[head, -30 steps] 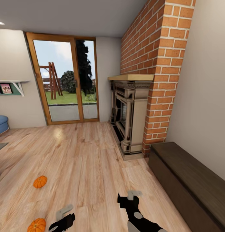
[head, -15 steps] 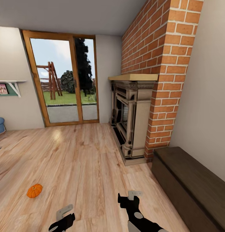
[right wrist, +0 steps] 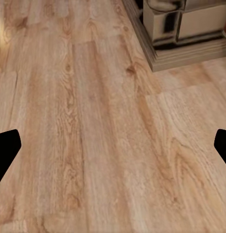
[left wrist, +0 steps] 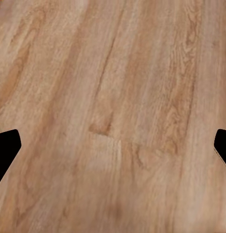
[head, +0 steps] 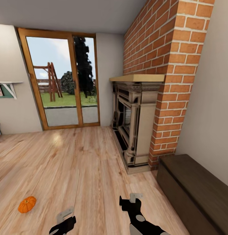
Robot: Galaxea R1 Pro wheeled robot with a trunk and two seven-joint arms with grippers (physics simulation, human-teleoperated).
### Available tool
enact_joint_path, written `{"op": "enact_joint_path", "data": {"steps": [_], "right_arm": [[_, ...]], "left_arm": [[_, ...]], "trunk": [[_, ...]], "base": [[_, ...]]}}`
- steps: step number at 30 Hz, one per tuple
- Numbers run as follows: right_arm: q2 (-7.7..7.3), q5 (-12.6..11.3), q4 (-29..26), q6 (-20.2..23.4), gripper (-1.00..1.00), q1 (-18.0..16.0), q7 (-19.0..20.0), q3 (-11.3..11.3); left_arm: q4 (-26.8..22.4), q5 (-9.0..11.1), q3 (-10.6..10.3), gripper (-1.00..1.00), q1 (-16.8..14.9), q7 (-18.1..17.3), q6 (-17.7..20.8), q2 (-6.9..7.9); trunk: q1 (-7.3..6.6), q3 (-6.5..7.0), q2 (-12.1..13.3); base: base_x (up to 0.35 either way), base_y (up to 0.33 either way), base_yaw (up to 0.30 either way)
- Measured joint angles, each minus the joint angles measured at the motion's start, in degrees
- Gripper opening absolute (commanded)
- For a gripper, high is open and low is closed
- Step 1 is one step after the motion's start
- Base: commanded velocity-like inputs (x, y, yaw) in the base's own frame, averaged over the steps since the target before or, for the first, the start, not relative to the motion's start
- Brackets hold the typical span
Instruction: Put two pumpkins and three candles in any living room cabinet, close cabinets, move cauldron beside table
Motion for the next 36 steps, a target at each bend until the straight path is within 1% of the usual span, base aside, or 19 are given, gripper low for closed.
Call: {"op": "enact_joint_path", "data": {"steps": [8, 12, 19, 24, 36], "right_arm": [[0.04, 0.17, -0.08, -0.07, 1.00, -0.01, 0.02, 0.00], [0.30, 0.23, 0.02, 0.19, 1.00, 0.00, 0.00, 0.00], [0.02, 0.21, 0.06, -0.07, 1.00, -0.01, 0.13, 0.00], [0.00, 0.20, 0.08, -0.08, 1.00, 0.01, 0.15, 0.02], [0.00, 0.19, 0.07, -0.07, 1.00, 0.01, 0.08, 0.08]], "left_arm": [[0.08, 0.02, 0.00, 1.00, 0.00, 0.00, 0.00, 0.02], [0.99, 0.01, 0.11, 1.00, 0.00, -0.05, -0.07, 0.00], [1.49, 0.00, 0.85, 1.00, 0.00, -0.29, -0.12, -0.06], [1.51, -0.07, 0.89, 1.00, 0.00, -0.33, -0.80, -0.08], [1.51, 0.00, 0.88, 1.00, 0.00, -0.31, -1.06, -0.08]], "trunk": [[0.00, 0.00, 0.00], [0.00, 0.00, 0.00], [0.00, 0.00, 0.00], [0.00, 0.00, 0.00], [0.00, 0.00, 0.00]], "base": [[0.324, 0.000, 0.000], [0.326, 0.000, 0.000], [0.327, 0.000, 0.000], [0.327, 0.003, 0.000], [0.325, 0.101, 0.000]]}}
